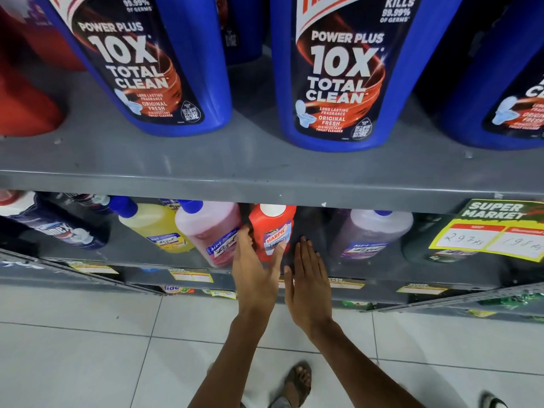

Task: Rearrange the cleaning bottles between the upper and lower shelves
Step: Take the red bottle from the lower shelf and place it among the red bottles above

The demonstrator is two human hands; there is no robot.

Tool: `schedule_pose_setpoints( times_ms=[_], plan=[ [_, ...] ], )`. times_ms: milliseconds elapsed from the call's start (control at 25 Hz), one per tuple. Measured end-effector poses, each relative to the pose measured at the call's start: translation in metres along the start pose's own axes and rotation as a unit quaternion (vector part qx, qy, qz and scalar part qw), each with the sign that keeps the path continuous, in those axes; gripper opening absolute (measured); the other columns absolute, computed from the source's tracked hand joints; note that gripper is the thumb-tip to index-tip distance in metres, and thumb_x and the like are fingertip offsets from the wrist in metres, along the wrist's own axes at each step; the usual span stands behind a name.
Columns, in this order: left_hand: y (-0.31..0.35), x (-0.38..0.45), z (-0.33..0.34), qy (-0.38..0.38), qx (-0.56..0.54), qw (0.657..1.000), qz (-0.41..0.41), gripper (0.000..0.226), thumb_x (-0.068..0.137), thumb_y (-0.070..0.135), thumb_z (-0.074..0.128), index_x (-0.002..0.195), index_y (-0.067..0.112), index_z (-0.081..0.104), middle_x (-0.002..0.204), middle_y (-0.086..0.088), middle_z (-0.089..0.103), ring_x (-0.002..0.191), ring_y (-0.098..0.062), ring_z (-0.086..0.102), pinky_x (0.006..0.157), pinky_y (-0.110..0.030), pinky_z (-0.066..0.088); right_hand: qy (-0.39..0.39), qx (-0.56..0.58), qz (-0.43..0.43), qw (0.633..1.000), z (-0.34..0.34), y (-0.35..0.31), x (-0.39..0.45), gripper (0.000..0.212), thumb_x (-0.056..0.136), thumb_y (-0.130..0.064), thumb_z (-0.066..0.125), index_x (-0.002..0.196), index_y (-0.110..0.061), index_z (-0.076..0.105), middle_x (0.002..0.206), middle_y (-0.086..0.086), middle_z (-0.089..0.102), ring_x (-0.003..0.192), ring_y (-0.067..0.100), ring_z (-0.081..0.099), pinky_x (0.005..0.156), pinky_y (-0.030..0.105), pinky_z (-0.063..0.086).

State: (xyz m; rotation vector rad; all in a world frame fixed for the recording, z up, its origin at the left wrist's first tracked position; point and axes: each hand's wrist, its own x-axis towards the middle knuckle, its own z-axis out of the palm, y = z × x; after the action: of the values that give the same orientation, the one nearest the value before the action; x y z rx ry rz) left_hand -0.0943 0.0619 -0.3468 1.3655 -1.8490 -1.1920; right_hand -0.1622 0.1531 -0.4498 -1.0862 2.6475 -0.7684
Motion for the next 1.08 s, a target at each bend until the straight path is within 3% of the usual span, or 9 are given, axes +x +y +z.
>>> schedule_pose_setpoints(
  times_ms=[80, 200, 360, 400, 520, 640, 800, 960, 1080],
  plan=[
    [-0.005, 0.003, 0.001, -0.011, -0.003, 1.000, 0.014, 0.070, 0.090, 0.040, 0.082, 0.146, 0.007, 0.055, 0.142, -0.014, 0.070, 0.128, -0.028, 0.068, 0.103, -0.035, 0.053, 0.006, -0.007, -0.007, 1.000, 0.001, 0.002, 0.000, 0.059, 0.113, -0.039, 0.050, 0.165, -0.011, 0.042, 0.172, 0.006, 0.043, 0.161, 0.024, 0.040, 0.133, 0.040, 0.029],
    [-0.010, 0.011, 0.005, -0.008, -0.040, 0.999, 0.010, 0.063, 0.091, 0.031, 0.086, 0.142, 0.010, 0.057, 0.138, -0.012, 0.072, 0.121, -0.024, 0.070, 0.104, -0.040, 0.058, -0.001, -0.011, -0.010, 1.000, 0.001, 0.004, 0.000, 0.059, 0.114, -0.040, 0.050, 0.165, -0.012, 0.040, 0.173, 0.004, 0.041, 0.162, 0.021, 0.037, 0.135, 0.036, 0.023],
    [-0.010, 0.013, -0.002, -0.027, -0.069, 0.997, 0.024, 0.058, 0.088, 0.021, 0.089, 0.135, 0.021, 0.055, 0.132, -0.002, 0.069, 0.116, -0.016, 0.066, 0.100, -0.022, 0.056, -0.007, 0.042, -0.013, 0.999, -0.004, 0.003, 0.001, 0.056, 0.113, -0.029, 0.053, 0.163, -0.007, 0.042, 0.172, 0.007, 0.042, 0.162, 0.023, 0.039, 0.135, 0.038, 0.029],
    [-0.011, 0.010, -0.006, -0.035, -0.084, 0.995, 0.030, 0.060, 0.087, 0.017, 0.090, 0.133, 0.024, 0.053, 0.132, -0.001, 0.068, 0.118, -0.018, 0.067, 0.101, -0.025, 0.057, -0.010, 0.060, -0.014, 0.998, -0.007, 0.004, 0.000, 0.055, 0.113, -0.026, 0.054, 0.162, -0.005, 0.043, 0.171, 0.008, 0.043, 0.161, 0.024, 0.041, 0.135, 0.038, 0.030],
    [-0.015, -0.008, -0.032, -0.046, -0.149, 0.988, 0.015, 0.060, 0.085, 0.008, 0.091, 0.130, 0.031, 0.059, 0.138, -0.002, 0.071, 0.126, -0.022, 0.069, 0.103, -0.032, 0.063, 0.038, 0.084, -0.041, 0.995, -0.014, 0.003, -0.017, 0.050, 0.108, -0.015, 0.063, 0.155, 0.001, 0.053, 0.162, 0.013, 0.054, 0.154, 0.030, 0.051, 0.126, 0.050, 0.047],
    [-0.020, -0.033, -0.078, -0.030, -0.175, 0.984, 0.033, 0.060, 0.080, 0.010, 0.093, 0.127, 0.038, 0.067, 0.126, 0.022, 0.079, 0.119, -0.004, 0.073, 0.096, -0.019, 0.063, 0.059, 0.121, -0.060, 0.989, -0.024, -0.011, -0.043, 0.054, 0.106, -0.019, 0.060, 0.156, -0.003, 0.053, 0.165, 0.008, 0.052, 0.156, 0.027, 0.048, 0.118, 0.059, 0.052],
    [-0.010, -0.044, -0.162, -0.010, -0.190, 0.981, 0.045, 0.057, 0.075, 0.016, 0.101, 0.125, 0.023, 0.076, 0.116, 0.000, 0.087, 0.103, -0.022, 0.082, 0.080, -0.019, 0.063, 0.075, 0.153, -0.138, 0.976, -0.049, -0.059, -0.057, 0.059, 0.103, -0.022, 0.063, 0.160, -0.015, 0.049, 0.169, -0.006, 0.048, 0.159, 0.009, 0.043, 0.122, 0.047, 0.049],
    [0.030, -0.028, -0.269, -0.008, -0.195, 0.976, 0.098, 0.064, 0.067, 0.048, 0.102, 0.123, 0.029, 0.077, 0.113, -0.001, 0.088, 0.096, -0.010, 0.083, 0.080, -0.019, 0.065, 0.128, 0.214, -0.239, 0.938, -0.085, -0.154, -0.046, 0.049, 0.102, -0.023, 0.063, 0.150, -0.014, 0.062, 0.157, -0.003, 0.063, 0.147, 0.011, 0.059, 0.116, 0.041, 0.053],
    [0.054, -0.003, -0.349, -0.010, -0.197, 0.969, 0.150, 0.061, 0.071, 0.048, 0.100, 0.123, 0.026, 0.078, 0.114, 0.002, 0.088, 0.098, -0.006, 0.083, 0.083, -0.022, 0.066, 0.185, 0.245, -0.306, 0.901, -0.106, -0.236, -0.035, 0.049, 0.100, -0.015, 0.068, 0.148, -0.018, 0.064, 0.155, -0.007, 0.065, 0.144, 0.011, 0.062, 0.119, 0.030, 0.051]
  ],
)
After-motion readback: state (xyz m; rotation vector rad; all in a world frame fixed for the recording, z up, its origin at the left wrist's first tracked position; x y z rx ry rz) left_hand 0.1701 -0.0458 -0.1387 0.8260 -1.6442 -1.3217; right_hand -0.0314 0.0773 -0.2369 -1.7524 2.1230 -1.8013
